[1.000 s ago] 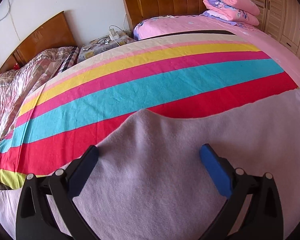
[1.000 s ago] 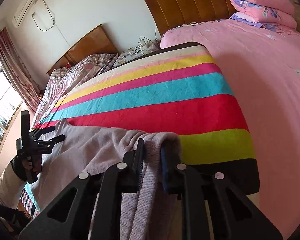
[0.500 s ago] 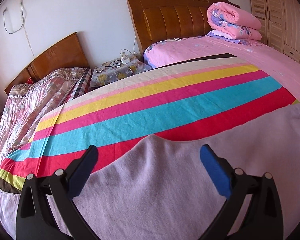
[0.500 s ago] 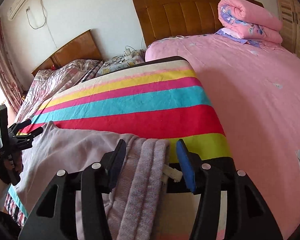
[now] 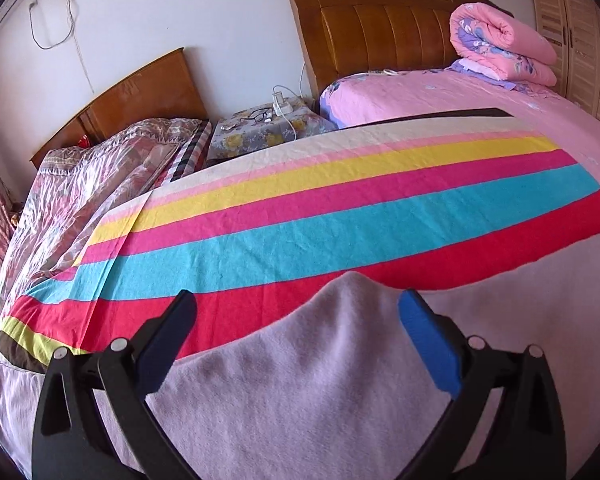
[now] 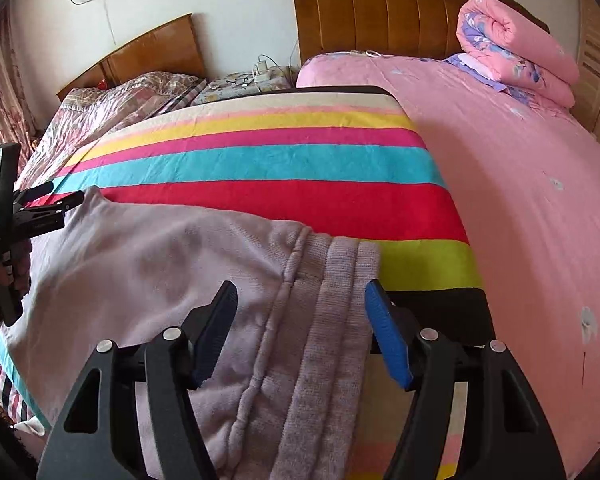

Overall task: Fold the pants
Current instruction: 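Open the right tool, release the waistband and withdraw both tools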

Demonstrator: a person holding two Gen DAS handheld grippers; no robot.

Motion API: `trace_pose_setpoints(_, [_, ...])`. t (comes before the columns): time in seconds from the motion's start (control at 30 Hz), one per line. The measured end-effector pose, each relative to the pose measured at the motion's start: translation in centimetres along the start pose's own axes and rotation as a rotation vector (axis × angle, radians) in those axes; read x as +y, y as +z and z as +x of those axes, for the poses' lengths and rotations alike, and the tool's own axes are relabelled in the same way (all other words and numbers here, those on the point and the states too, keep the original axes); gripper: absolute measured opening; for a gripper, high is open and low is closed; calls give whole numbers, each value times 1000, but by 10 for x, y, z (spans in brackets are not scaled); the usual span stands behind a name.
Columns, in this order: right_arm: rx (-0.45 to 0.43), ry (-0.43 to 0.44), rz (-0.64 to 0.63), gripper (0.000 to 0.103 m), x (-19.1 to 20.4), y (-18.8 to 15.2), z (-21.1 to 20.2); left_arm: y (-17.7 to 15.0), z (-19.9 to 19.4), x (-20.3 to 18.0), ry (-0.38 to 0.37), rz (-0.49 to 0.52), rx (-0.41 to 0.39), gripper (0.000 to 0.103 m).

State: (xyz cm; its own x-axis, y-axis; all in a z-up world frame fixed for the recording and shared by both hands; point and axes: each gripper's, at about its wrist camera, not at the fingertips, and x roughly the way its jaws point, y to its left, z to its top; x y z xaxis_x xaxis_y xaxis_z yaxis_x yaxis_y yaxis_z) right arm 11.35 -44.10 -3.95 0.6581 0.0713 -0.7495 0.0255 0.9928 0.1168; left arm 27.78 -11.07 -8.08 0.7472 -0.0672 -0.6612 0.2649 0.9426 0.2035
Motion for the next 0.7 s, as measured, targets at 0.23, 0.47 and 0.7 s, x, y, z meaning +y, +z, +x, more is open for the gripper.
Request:
trace_pose_setpoints(0.23, [70,83,-131,65,61,-34,-7,-10,3,-81,-204,271,55,102])
trace_pose_setpoints(0.47, [20,81,-76,64,51,-57,-8,-1,37,-59,-234,156,122,102])
trace_pose_setpoints(0.7, [-103,-22,-18,73,101,-55,-37,0,2,-27,-187,27,24,101])
